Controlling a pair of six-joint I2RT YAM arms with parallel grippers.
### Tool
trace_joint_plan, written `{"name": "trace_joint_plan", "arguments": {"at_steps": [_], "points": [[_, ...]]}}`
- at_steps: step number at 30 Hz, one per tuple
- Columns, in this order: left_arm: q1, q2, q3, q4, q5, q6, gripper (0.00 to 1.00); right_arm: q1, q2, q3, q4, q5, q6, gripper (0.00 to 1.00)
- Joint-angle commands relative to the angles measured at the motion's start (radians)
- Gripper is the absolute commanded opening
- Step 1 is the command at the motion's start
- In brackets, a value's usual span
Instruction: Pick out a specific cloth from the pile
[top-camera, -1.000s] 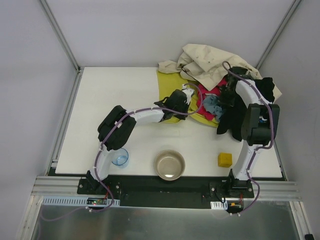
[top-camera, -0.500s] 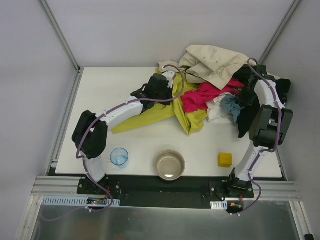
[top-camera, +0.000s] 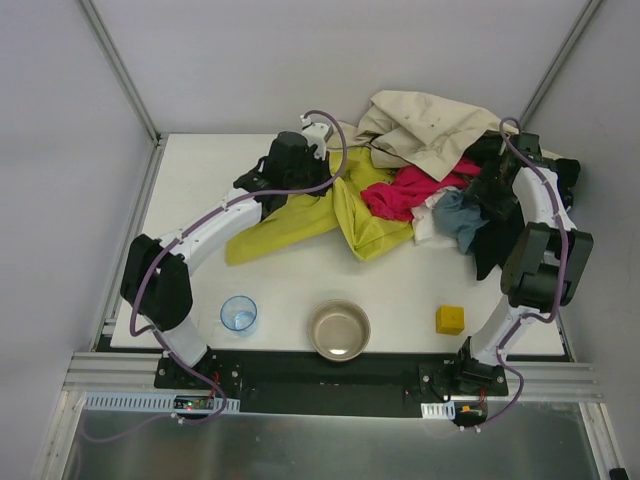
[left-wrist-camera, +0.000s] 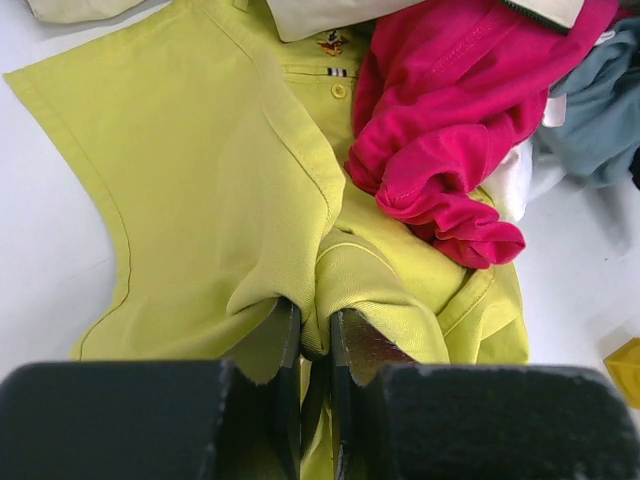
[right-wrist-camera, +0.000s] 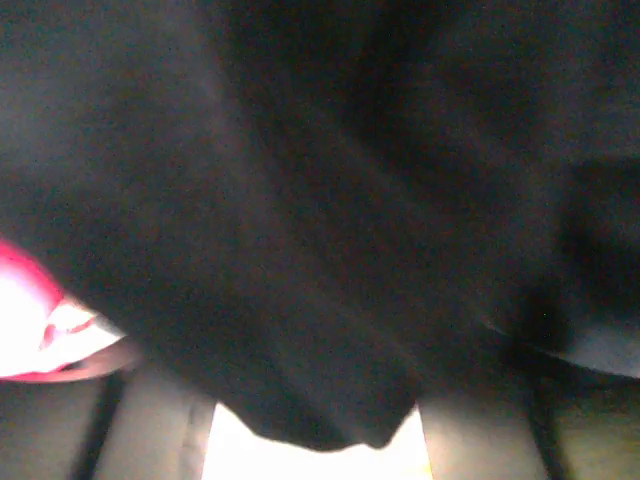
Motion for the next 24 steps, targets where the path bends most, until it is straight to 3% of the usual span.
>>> {"name": "trace_joint_plan", "arguments": {"at_steps": [1, 2, 9, 15, 24], "points": [[0.000, -0.030, -0.017, 0.035, 0.055, 0.003, 0.00, 0.057, -0.223, -0.077, 0.050, -0.013, -0.008, 0.88], [0.000, -0.025, -0.022, 0.034, 0.063, -0.002, 0.00, 0.064, -0.258, -0.099, 0.058, 0.004, -0.011, 0.97], [0.000, -0.017, -0.049, 0.034, 0.084, -0.015, 0.00, 0.121, -0.389, -0.131, 0.067, -0.016, -0.004, 0.96], [0.000, -0.030, -0.068, 0.034, 0.092, -0.020, 0.00, 0.233, -0.262, -0.082, 0.054, -0.100, 0.041, 0.96], [0.000, -0.040, -0.088, 0.035, 0.089, -0.029, 0.00, 0.305, -0.008, 0.001, 0.147, -0.300, 0.157, 0.96]]}}
